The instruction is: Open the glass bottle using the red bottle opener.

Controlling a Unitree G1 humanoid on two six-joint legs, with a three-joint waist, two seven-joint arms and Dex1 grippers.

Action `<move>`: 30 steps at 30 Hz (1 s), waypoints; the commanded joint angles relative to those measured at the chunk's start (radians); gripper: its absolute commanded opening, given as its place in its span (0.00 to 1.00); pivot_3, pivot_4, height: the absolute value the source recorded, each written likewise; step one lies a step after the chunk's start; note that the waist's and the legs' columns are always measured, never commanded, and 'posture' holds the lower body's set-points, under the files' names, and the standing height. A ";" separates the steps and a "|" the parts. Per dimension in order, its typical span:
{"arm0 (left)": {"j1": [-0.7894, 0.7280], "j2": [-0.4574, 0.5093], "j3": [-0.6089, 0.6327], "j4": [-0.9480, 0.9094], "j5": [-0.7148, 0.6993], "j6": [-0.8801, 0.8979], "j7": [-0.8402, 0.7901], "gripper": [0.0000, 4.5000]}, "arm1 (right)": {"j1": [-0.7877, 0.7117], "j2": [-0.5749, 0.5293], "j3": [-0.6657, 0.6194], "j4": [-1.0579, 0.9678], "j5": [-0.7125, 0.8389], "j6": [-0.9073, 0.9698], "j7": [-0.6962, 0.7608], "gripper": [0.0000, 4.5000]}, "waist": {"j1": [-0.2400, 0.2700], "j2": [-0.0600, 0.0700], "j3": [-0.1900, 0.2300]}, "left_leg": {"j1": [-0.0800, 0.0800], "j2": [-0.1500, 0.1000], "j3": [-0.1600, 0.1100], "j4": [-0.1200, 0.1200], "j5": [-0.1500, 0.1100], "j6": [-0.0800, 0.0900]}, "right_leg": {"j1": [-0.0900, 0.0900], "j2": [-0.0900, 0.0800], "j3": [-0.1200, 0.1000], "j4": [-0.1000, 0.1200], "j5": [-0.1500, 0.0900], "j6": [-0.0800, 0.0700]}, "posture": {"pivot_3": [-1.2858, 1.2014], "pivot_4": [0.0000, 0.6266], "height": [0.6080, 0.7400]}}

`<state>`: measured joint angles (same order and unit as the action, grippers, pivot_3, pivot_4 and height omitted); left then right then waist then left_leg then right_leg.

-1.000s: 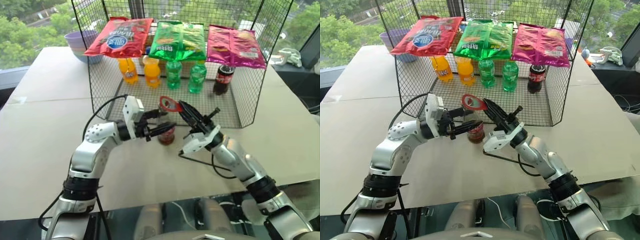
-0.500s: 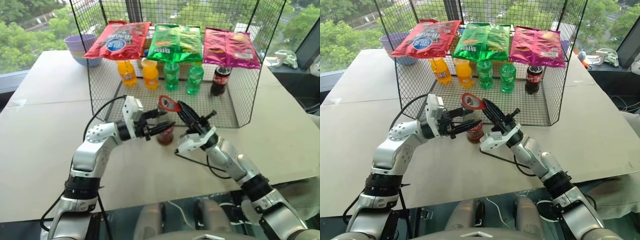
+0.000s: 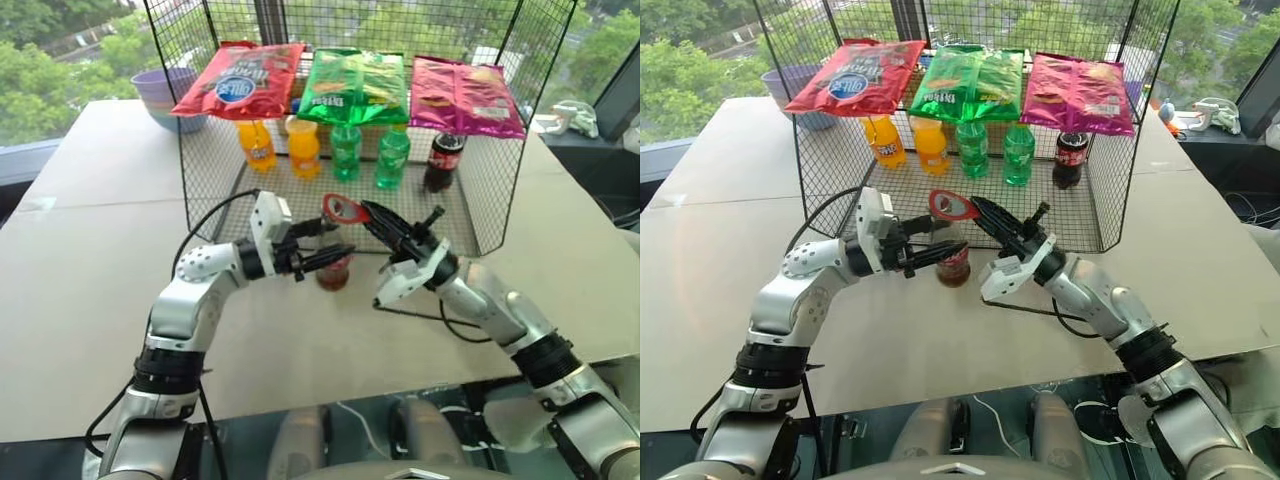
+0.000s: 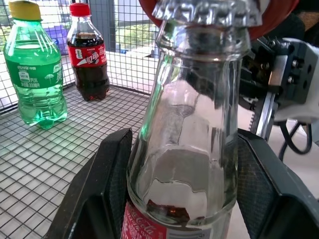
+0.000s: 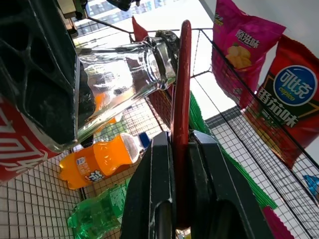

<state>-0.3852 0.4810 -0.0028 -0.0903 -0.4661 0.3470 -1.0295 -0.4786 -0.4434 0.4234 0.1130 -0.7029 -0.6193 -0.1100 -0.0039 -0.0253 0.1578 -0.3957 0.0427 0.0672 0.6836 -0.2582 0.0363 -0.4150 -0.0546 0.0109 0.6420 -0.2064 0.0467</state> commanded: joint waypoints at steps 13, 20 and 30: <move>-0.030 -0.031 -0.015 0.010 0.010 -0.062 -0.009 0.50 | -0.111 -0.163 -0.033 -0.118 0.111 0.036 0.408 0.00 | 0.003 0.000 0.000 | -0.001 0.000 -0.005 -0.001 0.000 0.000 | -0.001 0.000 0.000 -0.001 -0.001 0.001 | 0.52 0.24 1.00; -0.008 -0.018 -0.002 0.005 0.005 -0.069 -0.018 0.50 | -0.122 -0.105 -0.099 -0.218 0.196 0.142 0.459 0.00 | 0.001 0.000 0.001 | -0.003 0.000 -0.004 -0.002 0.000 0.000 | -0.002 0.000 0.000 -0.002 0.000 -0.001 | 0.52 0.24 1.00; 0.006 0.005 0.007 -0.006 -0.009 -0.069 -0.013 0.50 | -0.049 -0.075 -0.247 -0.434 0.322 0.412 0.557 0.00 | 0.003 0.000 0.002 | -0.006 0.001 -0.004 -0.003 0.000 0.000 | -0.006 0.000 0.000 -0.002 0.001 -0.001 | 0.52 0.24 1.00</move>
<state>-0.3824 0.4766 -0.0074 -0.0705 -0.4763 0.2892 -1.0484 -0.5437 -0.5233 0.2303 -0.2513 -0.4292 -0.2687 0.4284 -0.0012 -0.0251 0.1601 -0.4019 0.0434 0.0634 0.6804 -0.2585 0.0368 -0.4216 -0.0547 0.0111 0.6398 -0.2059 0.0455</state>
